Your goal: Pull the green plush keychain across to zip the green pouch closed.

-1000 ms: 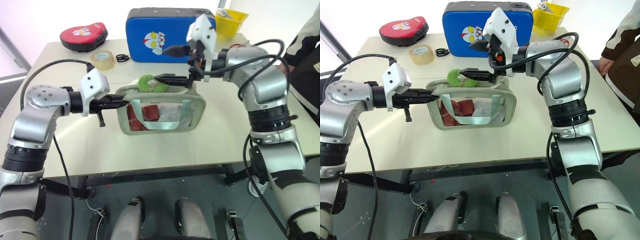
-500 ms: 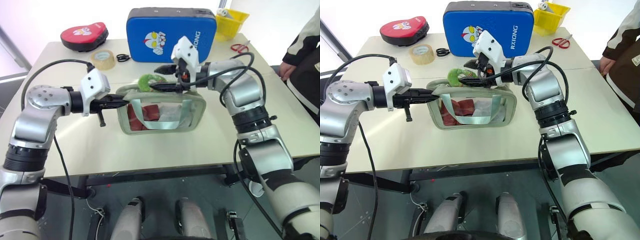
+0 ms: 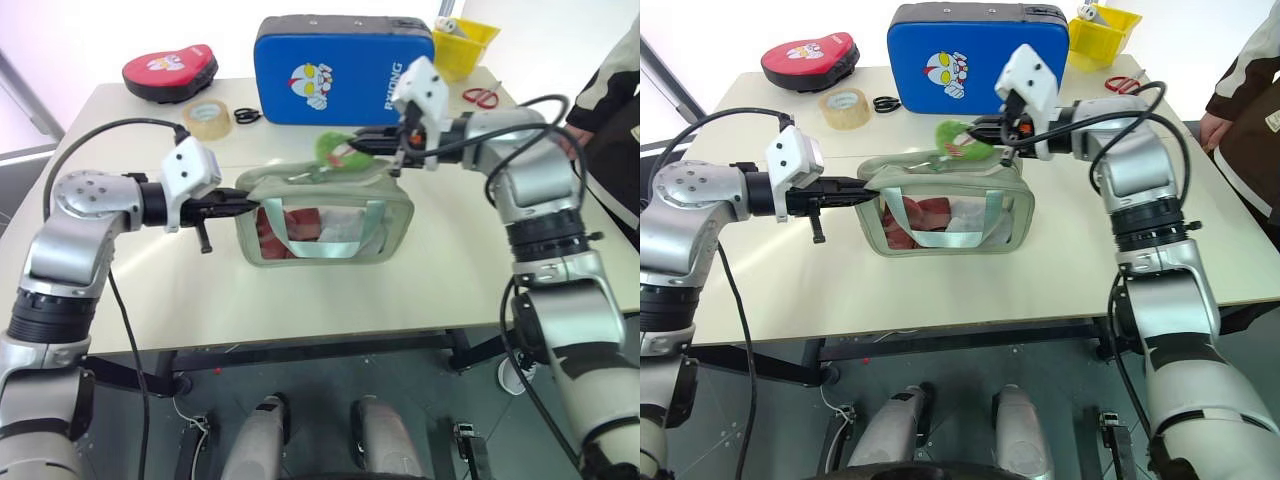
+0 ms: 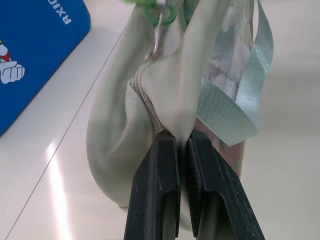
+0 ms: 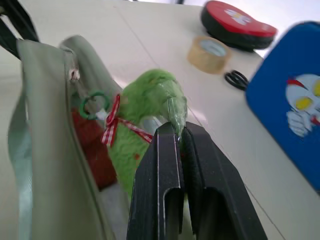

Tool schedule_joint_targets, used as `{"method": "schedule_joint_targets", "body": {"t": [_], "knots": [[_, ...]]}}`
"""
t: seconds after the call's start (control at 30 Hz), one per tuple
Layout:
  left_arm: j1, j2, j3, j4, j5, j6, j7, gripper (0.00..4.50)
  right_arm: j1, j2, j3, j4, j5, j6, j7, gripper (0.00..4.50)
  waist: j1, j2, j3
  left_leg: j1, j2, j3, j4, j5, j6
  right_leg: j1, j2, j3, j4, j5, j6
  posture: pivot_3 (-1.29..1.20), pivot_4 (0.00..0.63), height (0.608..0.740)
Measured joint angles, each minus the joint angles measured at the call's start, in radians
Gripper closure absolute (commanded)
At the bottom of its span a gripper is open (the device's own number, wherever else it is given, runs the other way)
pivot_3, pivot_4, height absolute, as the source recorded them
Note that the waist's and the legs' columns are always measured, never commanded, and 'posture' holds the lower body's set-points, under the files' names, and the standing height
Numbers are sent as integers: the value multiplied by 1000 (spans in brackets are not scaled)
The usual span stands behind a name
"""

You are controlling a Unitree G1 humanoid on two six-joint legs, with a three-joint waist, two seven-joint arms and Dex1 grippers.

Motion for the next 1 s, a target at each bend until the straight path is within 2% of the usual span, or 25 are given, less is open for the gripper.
{"method": "schedule_joint_targets", "body": {"t": [0.33,0.63,0.73,0.83,1.0], "knots": [[28,-2,5,-25,-2,5,26,4500,148,-180,-105,-79,3,87,-37,4455,1,0,0,0,0,1,0,0,0,0,-1,0,-1,0,0,0,150,740],[41,-3,7,-49,-10,27,41,4500,228,-226,-194,-54,17,127,-122,4455,6,0,0,0,0,1,0,0,0,1,-1,0,-1,0,0,0,150,740],[41,-3,6,-48,-14,29,41,4500,329,-191,-222,-79,36,160,-162,4455,5,0,0,0,0,1,0,0,1,2,-1,0,-2,0,0,0,150,740],[41,-3,6,-47,-14,29,42,4500,438,-97,-214,-104,57,195,-208,4455,3,0,0,0,0,1,0,0,1,2,-1,1,-2,0,0,0,150,740],[37,-8,2,-44,-14,28,41,4500,483,48,-207,-91,57,186,-320,4455,2,1,0,1,0,1,0,0,1,2,-1,1,-1,0,0,0,150,740]]}}
